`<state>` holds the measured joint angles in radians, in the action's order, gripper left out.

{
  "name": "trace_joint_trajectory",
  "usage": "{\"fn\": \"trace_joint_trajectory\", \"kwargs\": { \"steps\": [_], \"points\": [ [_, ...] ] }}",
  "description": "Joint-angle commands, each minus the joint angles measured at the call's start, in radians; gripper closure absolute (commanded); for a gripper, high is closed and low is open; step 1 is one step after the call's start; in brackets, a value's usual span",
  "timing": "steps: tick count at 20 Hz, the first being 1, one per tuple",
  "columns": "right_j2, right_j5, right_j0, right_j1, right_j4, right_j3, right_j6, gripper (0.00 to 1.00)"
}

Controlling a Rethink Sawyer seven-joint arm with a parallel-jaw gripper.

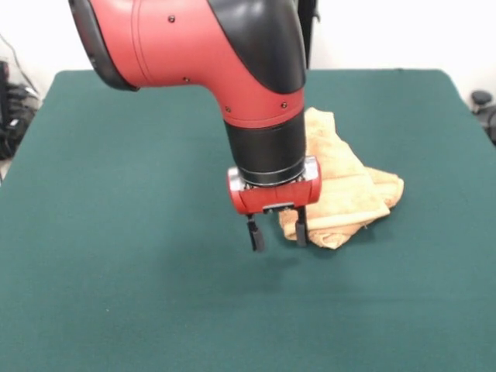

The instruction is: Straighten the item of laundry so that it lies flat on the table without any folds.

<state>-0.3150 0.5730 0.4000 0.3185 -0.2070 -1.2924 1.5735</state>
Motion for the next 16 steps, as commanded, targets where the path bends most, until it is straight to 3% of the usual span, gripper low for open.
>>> {"fn": "trace_joint_trajectory", "kwargs": {
  "steps": [1,16],
  "points": [
    [-0.159,0.082,0.003,-0.057,0.030,-0.014,-0.065,0.00],
    [-0.144,0.339,-0.046,-0.102,0.076,0.088,-0.023,0.00]
  ]
}}
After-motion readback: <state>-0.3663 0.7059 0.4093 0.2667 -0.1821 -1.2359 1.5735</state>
